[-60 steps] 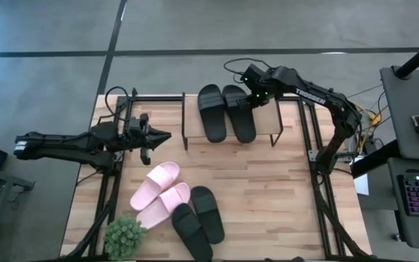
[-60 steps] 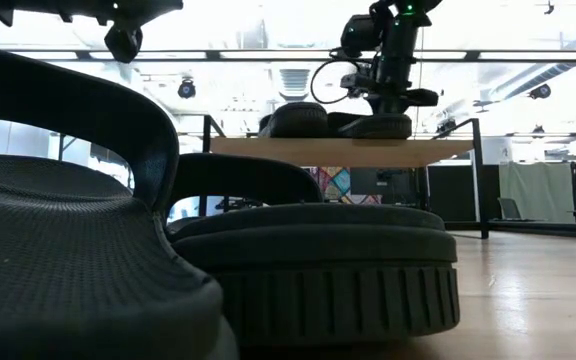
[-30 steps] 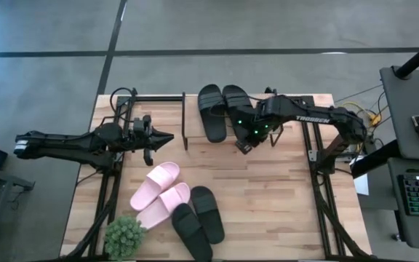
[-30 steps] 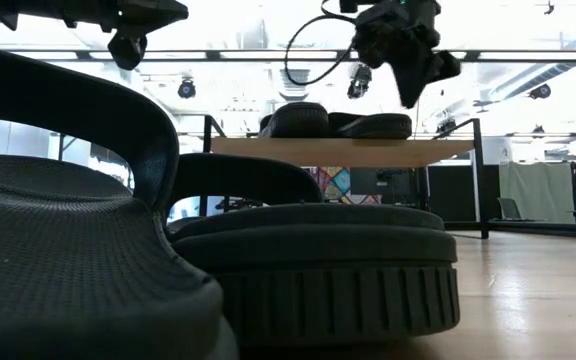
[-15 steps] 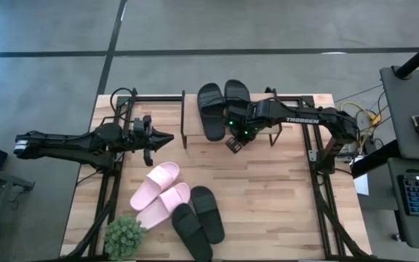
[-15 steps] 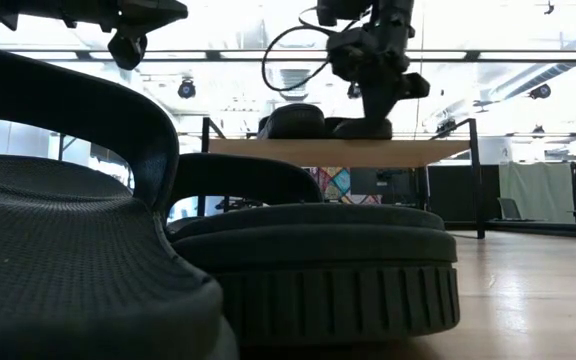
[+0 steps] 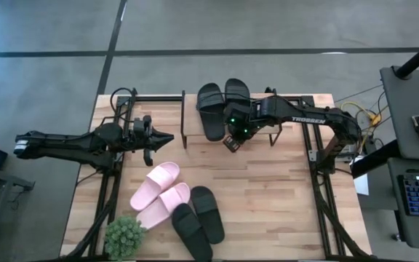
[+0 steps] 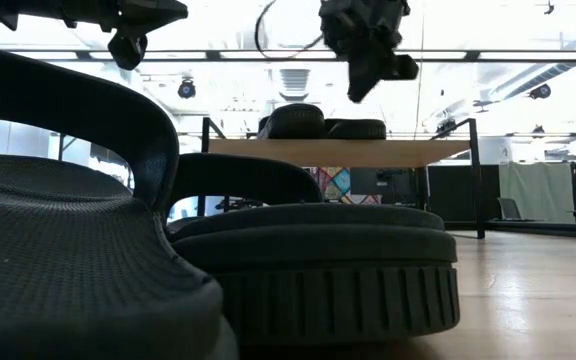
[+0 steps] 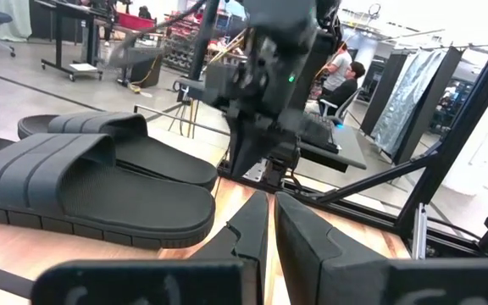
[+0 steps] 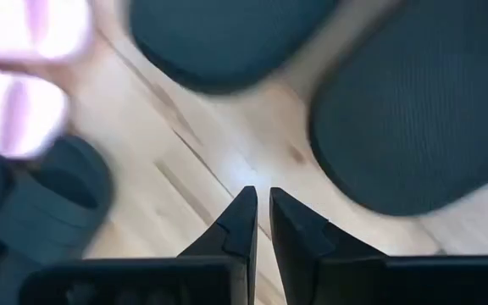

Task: Pick and place slides into the shelf
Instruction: Adjust the left black slide on the shelf

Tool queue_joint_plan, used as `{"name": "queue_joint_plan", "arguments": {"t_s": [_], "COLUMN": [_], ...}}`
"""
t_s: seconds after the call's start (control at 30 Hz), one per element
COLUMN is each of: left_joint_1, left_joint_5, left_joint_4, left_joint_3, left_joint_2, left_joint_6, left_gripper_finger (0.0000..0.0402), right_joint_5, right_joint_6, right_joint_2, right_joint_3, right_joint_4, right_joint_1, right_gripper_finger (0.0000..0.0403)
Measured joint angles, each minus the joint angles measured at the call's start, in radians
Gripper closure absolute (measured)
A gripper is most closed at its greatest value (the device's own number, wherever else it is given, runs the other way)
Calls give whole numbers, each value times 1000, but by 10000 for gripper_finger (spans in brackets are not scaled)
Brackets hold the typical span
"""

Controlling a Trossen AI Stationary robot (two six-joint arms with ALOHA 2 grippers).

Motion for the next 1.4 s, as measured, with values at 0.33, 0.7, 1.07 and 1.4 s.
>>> {"name": "queue_joint_plan", "arguments": {"t_s": [0.33, 0.7, 1.07, 1.4], "left_joint_1": [0, 0, 0, 65], "left_joint_5": [0, 12, 29, 33], "left_joint_4": [0, -2, -8, -99], "left_joint_3": [0, 0, -5, 102], "left_joint_2": [23, 88, 87, 151], "left_joint_6": [0, -54, -98, -102], "left_gripper_finger": [391, 391, 391, 391], "right_joint_5": [11, 12, 87, 428], "right_joint_6": [-137, -312, -343, -232], "right_joint_2": [83, 357, 355, 250], "right_joint_3": [171, 377, 546, 547], "right_joint_4": [260, 121, -34, -263], "right_joint_1": [-13, -26, -2, 3], "right_gripper_finger": [375, 374, 374, 374]}}
